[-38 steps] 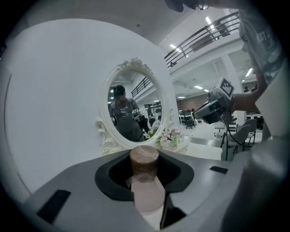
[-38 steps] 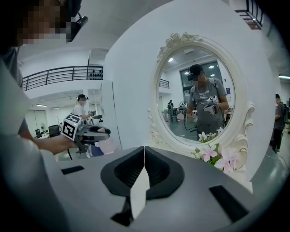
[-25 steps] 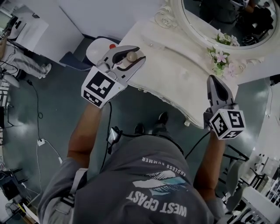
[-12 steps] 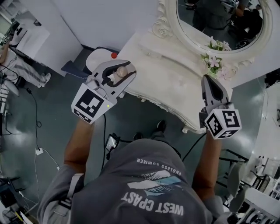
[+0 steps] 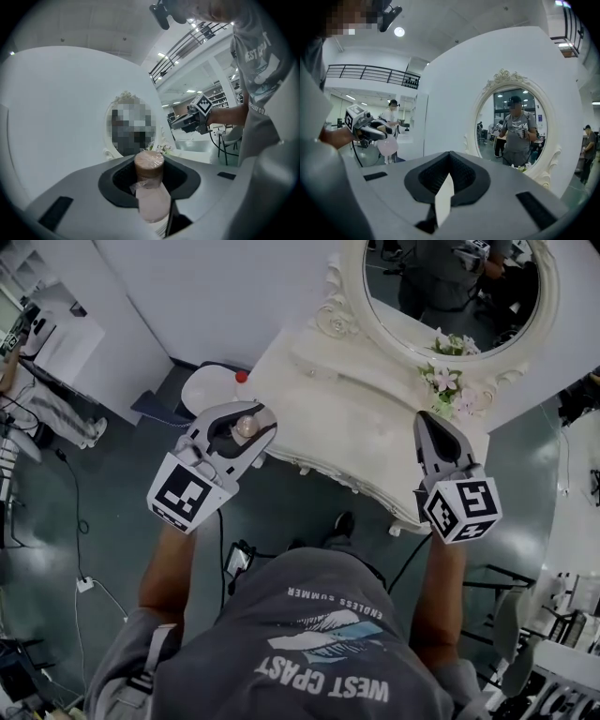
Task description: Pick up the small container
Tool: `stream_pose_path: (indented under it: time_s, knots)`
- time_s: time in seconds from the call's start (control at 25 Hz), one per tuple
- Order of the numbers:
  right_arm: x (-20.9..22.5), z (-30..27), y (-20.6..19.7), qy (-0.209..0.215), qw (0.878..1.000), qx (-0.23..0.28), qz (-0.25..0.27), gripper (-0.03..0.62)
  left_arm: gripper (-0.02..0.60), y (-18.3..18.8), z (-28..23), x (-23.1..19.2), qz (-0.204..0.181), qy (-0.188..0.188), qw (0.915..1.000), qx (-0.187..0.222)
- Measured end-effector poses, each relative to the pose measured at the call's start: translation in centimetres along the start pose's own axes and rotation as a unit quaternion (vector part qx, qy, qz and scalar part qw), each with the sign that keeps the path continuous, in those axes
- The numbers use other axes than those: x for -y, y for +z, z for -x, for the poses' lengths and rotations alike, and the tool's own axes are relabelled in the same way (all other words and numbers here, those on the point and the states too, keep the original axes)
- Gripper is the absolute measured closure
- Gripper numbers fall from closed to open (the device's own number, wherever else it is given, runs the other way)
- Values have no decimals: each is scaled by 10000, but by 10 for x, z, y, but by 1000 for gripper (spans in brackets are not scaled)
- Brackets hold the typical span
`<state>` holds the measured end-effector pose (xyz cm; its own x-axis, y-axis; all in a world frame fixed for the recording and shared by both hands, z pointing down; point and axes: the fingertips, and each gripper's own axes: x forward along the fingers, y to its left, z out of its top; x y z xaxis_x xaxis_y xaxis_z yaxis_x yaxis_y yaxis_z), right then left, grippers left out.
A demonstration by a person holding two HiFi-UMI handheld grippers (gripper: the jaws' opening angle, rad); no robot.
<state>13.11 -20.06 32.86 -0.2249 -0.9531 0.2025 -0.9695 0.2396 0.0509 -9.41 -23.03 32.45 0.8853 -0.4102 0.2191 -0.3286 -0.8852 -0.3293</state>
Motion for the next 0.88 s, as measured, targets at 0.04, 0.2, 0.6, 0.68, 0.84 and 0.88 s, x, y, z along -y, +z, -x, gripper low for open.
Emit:
stream_pose_path:
  time_s: [0.04, 0.2, 0.6, 0.68, 0.84, 0.88]
  knots:
    - [-2, 1, -1, 21, 9999, -67, 81, 569, 449, 0, 1, 1, 12, 3, 10000, 1]
    - [-9, 4, -1, 133, 9997, -121, 141, 569, 449, -2, 2, 3, 30, 11, 10000, -19]
    - [-16, 15, -8, 125, 9997, -180, 82, 569, 449, -12, 8, 10, 129, 27, 9999, -73]
    - [-17, 16, -11, 133, 9997, -212, 77, 569, 449, -14, 7, 12, 155, 25, 9998, -74]
    - [-20, 19, -12, 117, 9996, -240, 76, 569, 449, -18, 8, 14, 176, -8, 9998, -89]
    - [-20, 19, -12, 116, 9996, -250, 75, 569, 449, -18, 9, 15, 186, -12, 9998, -93]
